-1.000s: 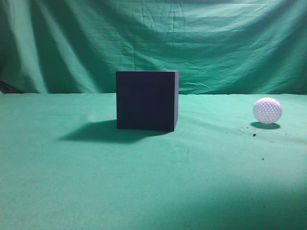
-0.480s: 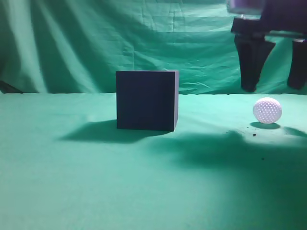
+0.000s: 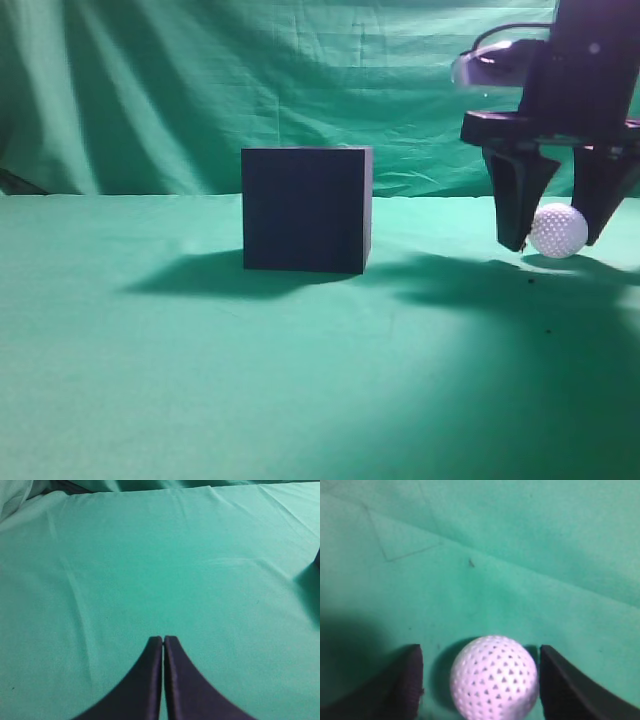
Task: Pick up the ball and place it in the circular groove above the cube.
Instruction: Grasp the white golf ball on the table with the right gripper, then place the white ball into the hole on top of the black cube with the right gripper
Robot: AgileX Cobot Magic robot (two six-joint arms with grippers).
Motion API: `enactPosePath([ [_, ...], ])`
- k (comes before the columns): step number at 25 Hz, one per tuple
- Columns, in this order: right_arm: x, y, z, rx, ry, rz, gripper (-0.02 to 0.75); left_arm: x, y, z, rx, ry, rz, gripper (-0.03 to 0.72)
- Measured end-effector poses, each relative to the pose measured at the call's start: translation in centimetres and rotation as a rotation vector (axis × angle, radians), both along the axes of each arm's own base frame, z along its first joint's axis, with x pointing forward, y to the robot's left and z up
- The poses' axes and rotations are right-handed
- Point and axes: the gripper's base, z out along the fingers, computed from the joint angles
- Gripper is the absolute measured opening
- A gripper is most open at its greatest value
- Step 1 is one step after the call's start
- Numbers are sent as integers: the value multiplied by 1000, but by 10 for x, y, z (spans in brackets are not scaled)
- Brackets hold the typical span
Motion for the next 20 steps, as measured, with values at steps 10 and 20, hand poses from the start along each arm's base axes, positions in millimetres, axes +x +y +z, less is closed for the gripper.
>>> enactPosePath([
  [10,13,6,23,2,21,-10,316,0,0,0,0,0,0,0],
  [20,-5,85,108,99,-167,202,316,0,0,0,0,0,0,0],
])
